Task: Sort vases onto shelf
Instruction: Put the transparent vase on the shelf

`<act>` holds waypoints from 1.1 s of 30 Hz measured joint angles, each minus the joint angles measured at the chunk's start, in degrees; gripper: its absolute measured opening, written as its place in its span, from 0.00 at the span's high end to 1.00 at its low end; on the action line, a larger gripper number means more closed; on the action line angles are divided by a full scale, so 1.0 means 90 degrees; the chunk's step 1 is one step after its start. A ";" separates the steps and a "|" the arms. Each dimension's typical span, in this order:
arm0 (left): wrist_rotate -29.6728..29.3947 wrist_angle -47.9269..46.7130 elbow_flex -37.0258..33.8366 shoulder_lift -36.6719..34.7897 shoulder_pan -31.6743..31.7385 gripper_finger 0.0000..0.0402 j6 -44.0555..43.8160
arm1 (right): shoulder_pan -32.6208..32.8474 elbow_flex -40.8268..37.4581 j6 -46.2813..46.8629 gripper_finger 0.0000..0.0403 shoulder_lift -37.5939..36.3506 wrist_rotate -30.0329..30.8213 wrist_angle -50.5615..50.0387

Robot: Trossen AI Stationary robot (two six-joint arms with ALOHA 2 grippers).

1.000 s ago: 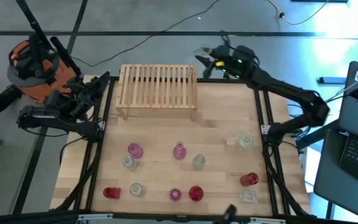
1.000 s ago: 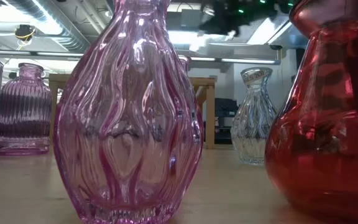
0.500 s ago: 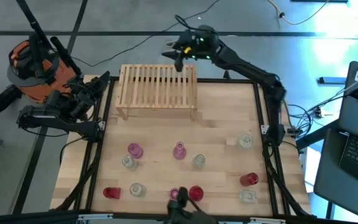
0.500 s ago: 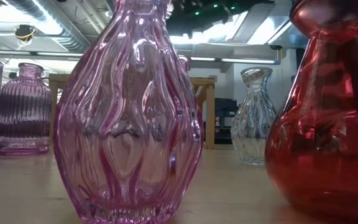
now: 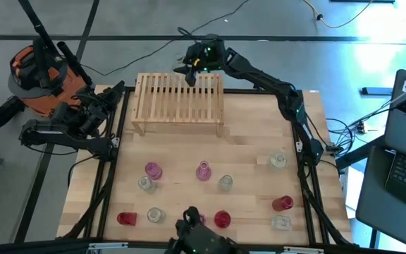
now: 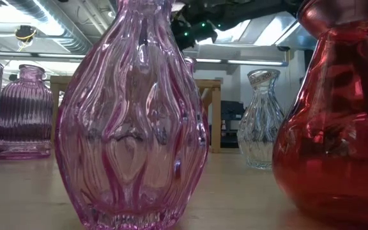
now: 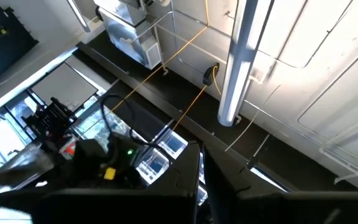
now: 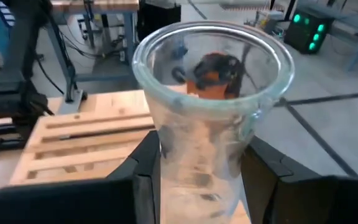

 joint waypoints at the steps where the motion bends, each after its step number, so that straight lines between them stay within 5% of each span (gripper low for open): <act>1: -0.0043 -0.0002 0.0000 0.0000 0.0000 0.96 0.0001 | -0.0001 0.0000 -0.0002 0.70 0.0017 0.0038 -0.0028; 20: -0.0277 -0.0012 0.0000 0.0000 0.0000 0.96 0.0179 | 0.0000 0.0007 0.0149 0.70 0.0355 0.0537 -0.0264; 33: -0.0221 -0.0011 0.0000 0.0000 0.0001 0.96 0.0181 | 0.0000 0.0007 0.0220 0.50 0.0403 0.0542 0.0169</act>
